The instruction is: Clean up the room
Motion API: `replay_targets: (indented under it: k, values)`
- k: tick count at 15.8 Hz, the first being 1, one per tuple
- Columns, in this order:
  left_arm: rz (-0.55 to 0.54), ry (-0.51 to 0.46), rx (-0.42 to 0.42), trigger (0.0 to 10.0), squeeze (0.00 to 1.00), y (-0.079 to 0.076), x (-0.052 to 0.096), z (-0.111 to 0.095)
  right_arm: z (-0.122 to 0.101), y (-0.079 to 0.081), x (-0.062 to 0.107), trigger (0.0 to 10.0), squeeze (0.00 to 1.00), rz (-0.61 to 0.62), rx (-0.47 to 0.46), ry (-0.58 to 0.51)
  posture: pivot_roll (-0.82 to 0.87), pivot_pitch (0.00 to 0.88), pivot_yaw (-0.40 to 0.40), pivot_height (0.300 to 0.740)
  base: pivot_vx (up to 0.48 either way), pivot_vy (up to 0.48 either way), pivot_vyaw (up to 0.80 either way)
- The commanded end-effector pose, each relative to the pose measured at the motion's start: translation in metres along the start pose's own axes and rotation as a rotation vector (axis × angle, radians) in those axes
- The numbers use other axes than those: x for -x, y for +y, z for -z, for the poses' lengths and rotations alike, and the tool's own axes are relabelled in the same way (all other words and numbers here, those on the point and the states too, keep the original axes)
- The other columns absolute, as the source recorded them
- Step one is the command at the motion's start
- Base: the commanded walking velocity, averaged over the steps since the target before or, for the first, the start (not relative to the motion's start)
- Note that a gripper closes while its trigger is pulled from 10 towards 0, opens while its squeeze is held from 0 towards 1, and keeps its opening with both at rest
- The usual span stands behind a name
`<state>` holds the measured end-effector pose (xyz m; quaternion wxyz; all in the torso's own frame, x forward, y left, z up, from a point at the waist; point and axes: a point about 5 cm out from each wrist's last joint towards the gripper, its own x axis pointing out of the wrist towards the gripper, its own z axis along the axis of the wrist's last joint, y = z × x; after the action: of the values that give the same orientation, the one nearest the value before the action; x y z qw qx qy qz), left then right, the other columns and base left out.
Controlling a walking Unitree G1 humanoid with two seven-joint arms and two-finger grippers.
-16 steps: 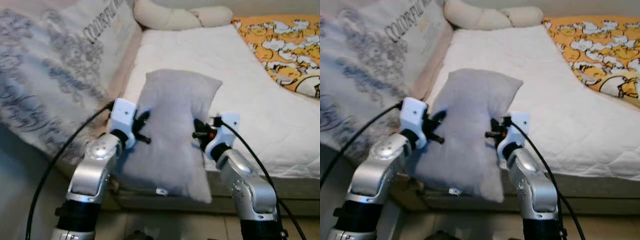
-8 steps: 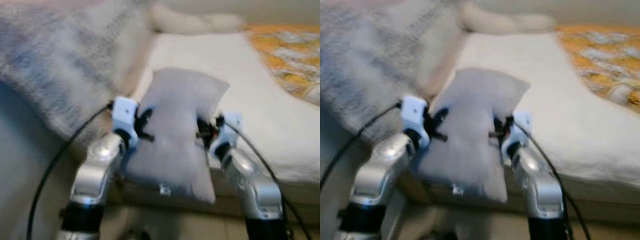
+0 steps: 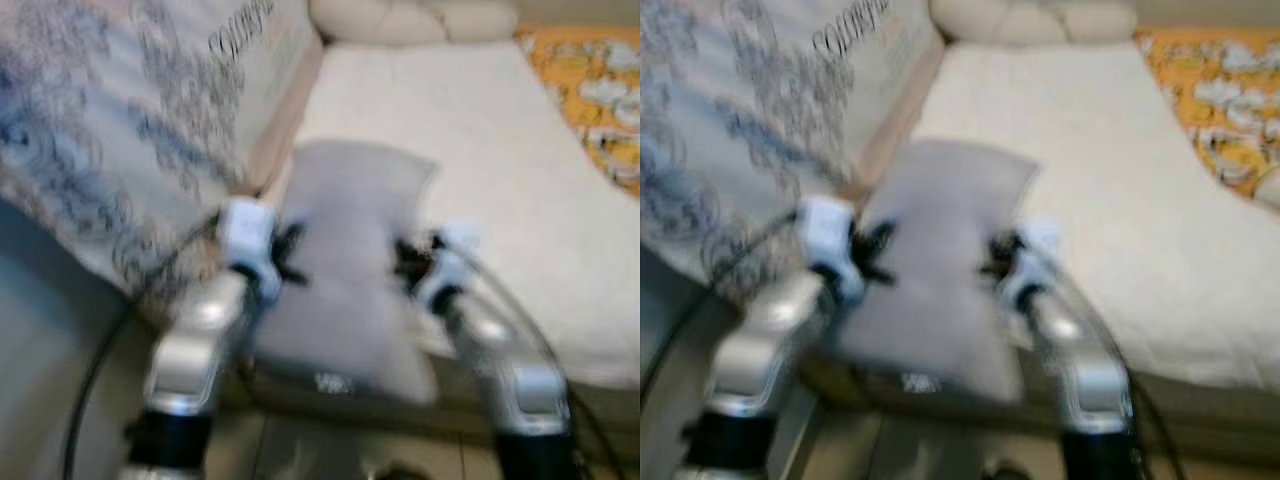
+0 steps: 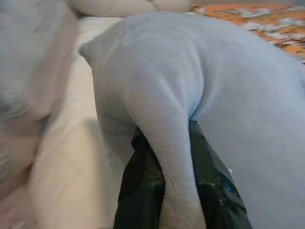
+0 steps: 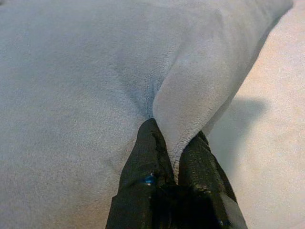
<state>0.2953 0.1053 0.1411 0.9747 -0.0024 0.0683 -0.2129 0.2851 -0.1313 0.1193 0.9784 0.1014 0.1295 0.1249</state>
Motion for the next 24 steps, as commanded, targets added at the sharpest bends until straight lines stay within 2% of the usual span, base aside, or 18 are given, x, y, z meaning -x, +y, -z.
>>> replay_targets:
  k: [1, 9, 11, 19, 24]
  values:
    - [-0.047, -0.042, -0.024, 10.0, 0.00, 0.0121, 0.0032, -0.0111, -0.0085, 0.0137, -0.0027, 10.0, 0.00, -0.052, -0.003, -0.034, -0.01, 0.000, 0.052, 0.740, 0.382, 0.000, 0.00]
    - [-0.051, -0.050, -0.056, 10.0, 0.00, 0.0167, 0.0038, -0.0147, -0.0075, 0.0171, -0.0089, 10.0, 0.00, -0.091, 0.019, -0.022, 0.01, 0.000, 0.046, 0.740, 0.381, 0.000, 0.00]
    - [-0.050, -0.051, -0.060, 10.0, 0.00, 0.0174, 0.0037, -0.0150, -0.0066, 0.0194, -0.0094, 10.0, 0.00, -0.087, -0.004, -0.023, 0.01, 0.000, 0.049, 0.740, 0.377, 0.000, 0.00]
    - [-0.013, -0.055, -0.074, 10.0, 0.00, 0.0135, 0.0000, -0.0161, -0.0024, 0.0187, -0.0068, 10.0, 0.00, -0.078, 0.001, -0.021, 0.00, 0.000, 0.065, 0.740, 0.353, 0.000, 0.00]
    - [-0.002, -0.052, -0.104, 10.0, 0.00, 0.0137, -0.0007, -0.0163, -0.0005, 0.0199, -0.0095, 10.0, 0.00, -0.082, 0.002, -0.018, 0.01, 0.000, 0.061, 0.740, 0.000, 0.000, 0.00]
